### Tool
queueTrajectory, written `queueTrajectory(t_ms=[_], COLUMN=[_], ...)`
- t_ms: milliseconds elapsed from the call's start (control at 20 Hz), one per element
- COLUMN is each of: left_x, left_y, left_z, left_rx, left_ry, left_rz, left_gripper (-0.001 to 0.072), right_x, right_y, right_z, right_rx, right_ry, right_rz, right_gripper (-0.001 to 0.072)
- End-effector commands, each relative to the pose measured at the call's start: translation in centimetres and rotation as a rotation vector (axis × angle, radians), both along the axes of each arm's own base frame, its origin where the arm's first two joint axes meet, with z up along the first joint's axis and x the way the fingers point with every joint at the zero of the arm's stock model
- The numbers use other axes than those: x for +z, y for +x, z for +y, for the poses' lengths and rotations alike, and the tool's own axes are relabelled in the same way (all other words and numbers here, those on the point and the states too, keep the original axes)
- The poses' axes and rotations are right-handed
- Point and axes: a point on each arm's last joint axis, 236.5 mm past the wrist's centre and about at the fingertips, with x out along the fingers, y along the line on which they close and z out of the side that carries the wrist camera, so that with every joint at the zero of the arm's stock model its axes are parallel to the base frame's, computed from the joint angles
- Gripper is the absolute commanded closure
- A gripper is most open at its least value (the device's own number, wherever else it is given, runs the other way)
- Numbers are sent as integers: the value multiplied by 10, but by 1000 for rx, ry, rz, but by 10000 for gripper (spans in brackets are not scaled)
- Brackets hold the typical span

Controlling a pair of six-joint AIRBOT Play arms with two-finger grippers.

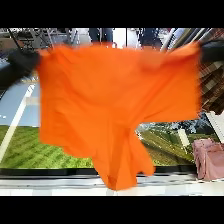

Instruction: Fold the clothes and pants, and hang the long-sleeved shirts on hangers.

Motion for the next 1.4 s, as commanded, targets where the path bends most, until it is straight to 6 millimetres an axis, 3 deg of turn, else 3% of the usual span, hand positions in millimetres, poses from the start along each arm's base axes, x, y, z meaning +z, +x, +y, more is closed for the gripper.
queueTrajectory(t_ms=[0, 50, 100, 200, 250, 300, 350, 450, 550, 700, 800, 900, 1050, 1100, 1150, 1200, 1350], left_x=[-178, -214, -243, -273, -278, -279, -280, -291, -308, -326, -322, -313, -306, -306, -307, -309, -323], left_y=[81, 98, 114, 132, 132, 126, 116, 83, 40, -15, -33, -35, -39, -41, -44, -47, -57], left_z=[14, 19, 25, 39, 45, 49, 50, 53, 59, 70, 68, 65, 58, 57, 57, 56, 55], left_rx=[42, 73, 115, 160, 153, 123, 71, -38, -127, -225, -269, -277, -291, -300, -307, -312, -321], left_ry=[33, 3, -52, -59, -37, -7, 34, 155, 271, 426, 444, 454, 462, 462, 461, 459, 441], left_rz=[335, 391, 432, 461, 468, 487, 510, 591, 732, 913, 952, 935, 922, 931, 939, 949, 995], left_gripper=[697, 691, 604, 373, 258, 225, 225, 226, 233, 234, 233, 233, 233, 234, 233, 234, 234], right_x=[-184, -221, -246, -274, -283, -294, -311, -344, -372, -408, -428, -448, -467, -473, -478, -481, -460], right_y=[105, 130, 148, 166, 159, 141, 109, 25, -58, -138, -168, -167, -150, -141, -132, -119, -43], right_z=[0, 1, -2, -9, -14, -13, -5, 26, 63, 113, 123, 117, 112, 110, 109, 106, 84], right_rx=[23, -13, -65, -149, -155, -120, -32, 227, 412, 572, 607, 556, 489, 463, 442, 399, 221], right_ry=[137, 171, 224, 313, 314, 296, 255, 184, 184, 156, 53, -98, -242, -284, -322, -351, -428], right_rz=[314, 339, 353, 386, 435, 524, 657, 964, 1276, 1485, 1525, 1505, 1422, 1386, 1345, 1299, 1071], right_gripper=[699, 697, 656, 205, 100, 97, 98, 145, 146, 125, 124, 125, 135, 209, 409, 696, 702])
